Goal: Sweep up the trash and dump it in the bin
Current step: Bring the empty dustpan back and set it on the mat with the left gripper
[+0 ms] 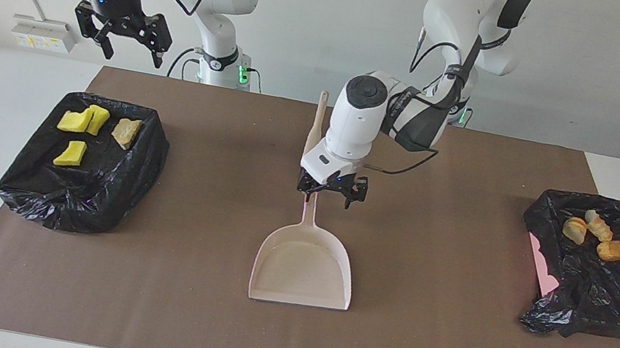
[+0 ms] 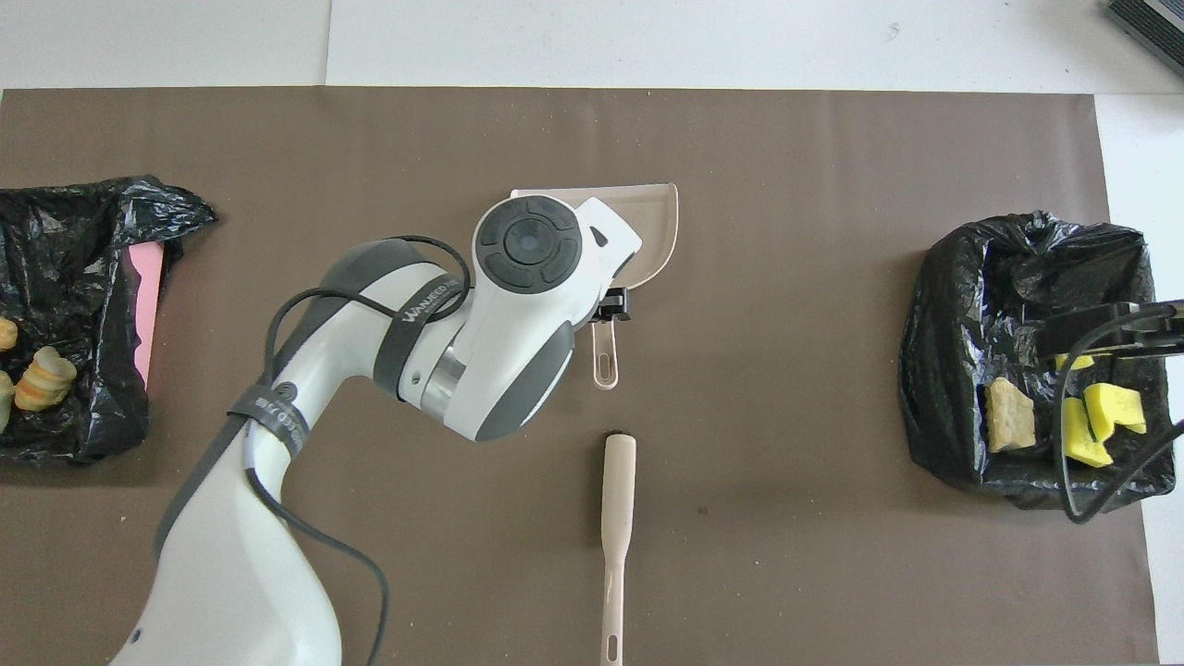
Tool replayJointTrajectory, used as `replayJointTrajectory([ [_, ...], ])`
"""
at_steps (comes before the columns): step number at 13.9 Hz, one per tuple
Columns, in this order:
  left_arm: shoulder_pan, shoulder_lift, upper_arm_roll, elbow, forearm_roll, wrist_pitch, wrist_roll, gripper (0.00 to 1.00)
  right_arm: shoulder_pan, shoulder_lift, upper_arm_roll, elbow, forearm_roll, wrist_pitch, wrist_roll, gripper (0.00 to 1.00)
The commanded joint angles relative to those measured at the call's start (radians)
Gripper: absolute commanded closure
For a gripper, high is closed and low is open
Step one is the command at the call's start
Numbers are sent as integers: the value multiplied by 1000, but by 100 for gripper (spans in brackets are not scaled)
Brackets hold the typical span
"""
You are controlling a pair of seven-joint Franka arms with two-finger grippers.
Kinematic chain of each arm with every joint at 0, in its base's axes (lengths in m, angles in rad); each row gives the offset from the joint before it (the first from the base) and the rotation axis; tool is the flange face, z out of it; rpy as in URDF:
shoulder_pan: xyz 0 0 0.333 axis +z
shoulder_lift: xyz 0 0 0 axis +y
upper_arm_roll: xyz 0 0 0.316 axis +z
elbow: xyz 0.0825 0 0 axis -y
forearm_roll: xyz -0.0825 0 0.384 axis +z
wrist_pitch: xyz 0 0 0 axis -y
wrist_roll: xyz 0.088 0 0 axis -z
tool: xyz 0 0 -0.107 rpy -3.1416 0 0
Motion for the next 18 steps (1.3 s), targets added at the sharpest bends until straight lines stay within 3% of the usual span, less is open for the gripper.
replayJointTrajectory([
  [1, 107, -202, -5, -166, -3, -116, 169, 0, -9, -27, 5, -34, -5, 0, -11, 0],
  [5, 285, -345, -5, -180, -3, -291, 416, 0, -9, -27, 5, -34, -5, 0, -11, 0],
  [9, 433, -418, -3, -143, -5, -372, 582, 0, -9, -29, 5, -36, -5, 0, -11, 0],
  [14, 558, -420, 4, 45, 1, -564, 701, 0, -9, -29, 5, -36, -6, 0, -10, 0],
  [18, 592, -420, 0, 85, 35, -613, 708, 0, -16, 14, 9, 33, 1, -68, -10, 0],
])
